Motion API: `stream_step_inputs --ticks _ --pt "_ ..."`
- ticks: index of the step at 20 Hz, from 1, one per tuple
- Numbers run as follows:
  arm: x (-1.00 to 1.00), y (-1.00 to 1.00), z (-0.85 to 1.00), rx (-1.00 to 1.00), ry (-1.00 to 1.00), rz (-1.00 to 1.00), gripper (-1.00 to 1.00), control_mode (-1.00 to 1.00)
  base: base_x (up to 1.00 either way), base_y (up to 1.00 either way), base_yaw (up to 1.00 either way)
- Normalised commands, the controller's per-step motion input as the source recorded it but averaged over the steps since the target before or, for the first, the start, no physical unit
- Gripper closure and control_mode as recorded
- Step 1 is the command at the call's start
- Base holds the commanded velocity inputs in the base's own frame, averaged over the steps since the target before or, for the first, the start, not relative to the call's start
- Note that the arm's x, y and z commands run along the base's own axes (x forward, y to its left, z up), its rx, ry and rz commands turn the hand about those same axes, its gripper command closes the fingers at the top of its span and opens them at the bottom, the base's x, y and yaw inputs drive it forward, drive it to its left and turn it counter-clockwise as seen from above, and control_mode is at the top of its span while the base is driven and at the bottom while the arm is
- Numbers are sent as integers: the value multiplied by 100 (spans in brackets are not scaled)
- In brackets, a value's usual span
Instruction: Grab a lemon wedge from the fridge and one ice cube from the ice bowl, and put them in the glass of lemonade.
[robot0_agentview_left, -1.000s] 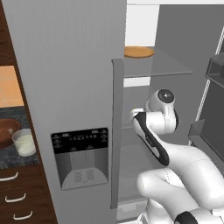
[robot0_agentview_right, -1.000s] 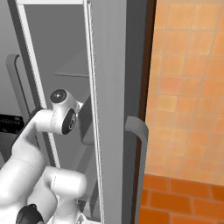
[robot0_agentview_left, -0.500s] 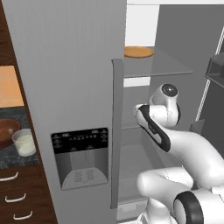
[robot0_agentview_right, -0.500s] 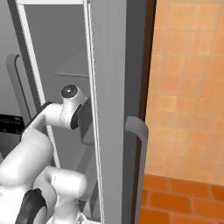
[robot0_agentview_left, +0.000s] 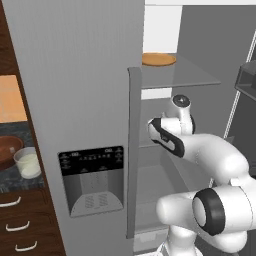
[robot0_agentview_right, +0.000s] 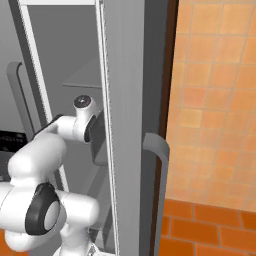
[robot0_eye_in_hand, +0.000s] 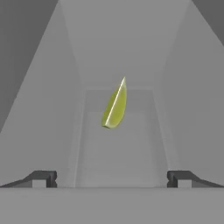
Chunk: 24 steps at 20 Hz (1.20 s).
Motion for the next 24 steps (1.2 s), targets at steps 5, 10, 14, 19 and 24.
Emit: stream_step_inputs --ticks 5,10,14,19,24 --pt "7 -9 -17 -1 12 0 -100 -100 0 0 0" --pt "20 0 -27 0 0 0 -100 -100 0 0 0" --pt "30 0 0 0 0 0 -100 -100 0 0 0" --pt "5 -1 -1 0 0 0 -100 -100 0 0 0" --pt "7 0 -35 0 0 0 -100 -100 0 0 0"
